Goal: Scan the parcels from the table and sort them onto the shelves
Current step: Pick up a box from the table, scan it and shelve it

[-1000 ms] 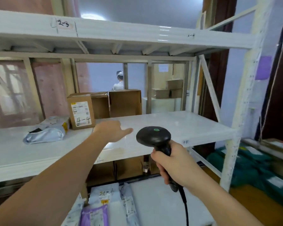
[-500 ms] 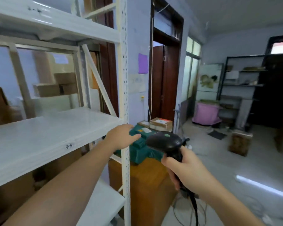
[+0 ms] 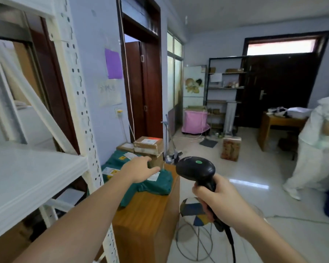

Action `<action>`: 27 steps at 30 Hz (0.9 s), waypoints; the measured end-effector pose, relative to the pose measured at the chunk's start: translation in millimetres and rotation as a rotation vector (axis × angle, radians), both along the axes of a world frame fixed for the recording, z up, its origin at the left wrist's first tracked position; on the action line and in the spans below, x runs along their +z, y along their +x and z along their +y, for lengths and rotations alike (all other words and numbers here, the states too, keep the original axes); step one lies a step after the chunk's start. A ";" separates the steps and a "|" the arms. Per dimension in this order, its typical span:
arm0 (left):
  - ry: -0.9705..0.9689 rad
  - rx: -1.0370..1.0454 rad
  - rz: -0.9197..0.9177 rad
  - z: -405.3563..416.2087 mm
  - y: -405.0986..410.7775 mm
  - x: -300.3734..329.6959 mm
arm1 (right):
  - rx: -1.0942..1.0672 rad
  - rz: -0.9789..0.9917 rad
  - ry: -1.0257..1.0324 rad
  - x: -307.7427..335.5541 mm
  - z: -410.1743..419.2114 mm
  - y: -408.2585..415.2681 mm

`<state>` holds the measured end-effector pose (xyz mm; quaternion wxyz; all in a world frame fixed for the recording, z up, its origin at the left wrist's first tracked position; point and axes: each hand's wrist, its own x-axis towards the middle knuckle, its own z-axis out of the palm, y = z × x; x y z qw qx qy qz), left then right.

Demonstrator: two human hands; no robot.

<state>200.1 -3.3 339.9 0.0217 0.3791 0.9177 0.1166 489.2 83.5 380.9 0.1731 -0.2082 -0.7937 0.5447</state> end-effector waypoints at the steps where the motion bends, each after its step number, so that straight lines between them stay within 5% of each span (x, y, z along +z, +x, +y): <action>1: -0.023 -0.005 -0.014 10.2 -11.3 -8.1 | -0.008 -0.009 -0.002 -3.7 7.6 -7.3; 15: -0.105 0.064 -0.139 168.3 -160.7 -77.6 | -0.024 -0.144 0.039 -37.8 191.5 -150.7; 27: 0.021 0.282 -0.371 255.6 -281.3 -123.1 | 0.128 -0.153 0.019 -61.4 312.9 -320.1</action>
